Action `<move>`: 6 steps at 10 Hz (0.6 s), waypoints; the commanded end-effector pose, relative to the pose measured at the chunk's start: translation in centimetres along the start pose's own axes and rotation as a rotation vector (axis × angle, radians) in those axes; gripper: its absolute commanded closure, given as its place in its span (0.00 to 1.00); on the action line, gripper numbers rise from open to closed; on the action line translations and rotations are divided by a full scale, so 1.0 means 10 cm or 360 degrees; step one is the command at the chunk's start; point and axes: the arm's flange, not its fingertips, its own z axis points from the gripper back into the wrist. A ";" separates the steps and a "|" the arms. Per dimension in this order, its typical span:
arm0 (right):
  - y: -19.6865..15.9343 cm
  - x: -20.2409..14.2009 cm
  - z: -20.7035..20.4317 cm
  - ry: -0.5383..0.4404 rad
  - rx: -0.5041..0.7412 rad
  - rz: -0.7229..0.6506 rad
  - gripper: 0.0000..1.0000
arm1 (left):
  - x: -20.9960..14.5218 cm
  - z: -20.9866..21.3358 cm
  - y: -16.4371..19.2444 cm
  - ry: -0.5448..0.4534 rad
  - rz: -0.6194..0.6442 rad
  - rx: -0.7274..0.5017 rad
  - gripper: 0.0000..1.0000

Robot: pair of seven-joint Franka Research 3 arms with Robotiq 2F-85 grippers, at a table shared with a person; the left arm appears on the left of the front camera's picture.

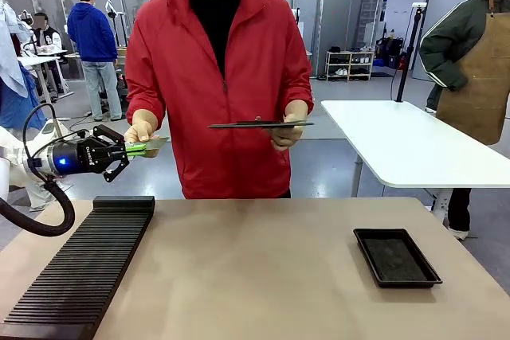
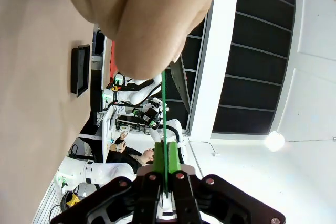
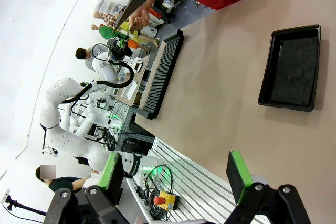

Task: Inspect the PCB.
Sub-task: Release the Blank PCB you were holding.

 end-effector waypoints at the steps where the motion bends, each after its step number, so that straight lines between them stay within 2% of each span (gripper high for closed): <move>1: 0.00 0.01 0.01 -0.0014 0.0018 0.0024 0.00 | -0.01 0.00 -0.02 0.0022 0.0019 -0.0008 0.97; 5: 0.00 0.01 0.01 -0.0014 0.0018 0.0024 0.00 | 0.00 0.00 0.00 0.0001 0.0000 0.0000 0.97; 6: 0.00 0.01 0.01 -0.0014 0.0018 0.0024 0.00 | -0.02 0.00 -0.01 0.0013 -0.0004 -0.0014 0.78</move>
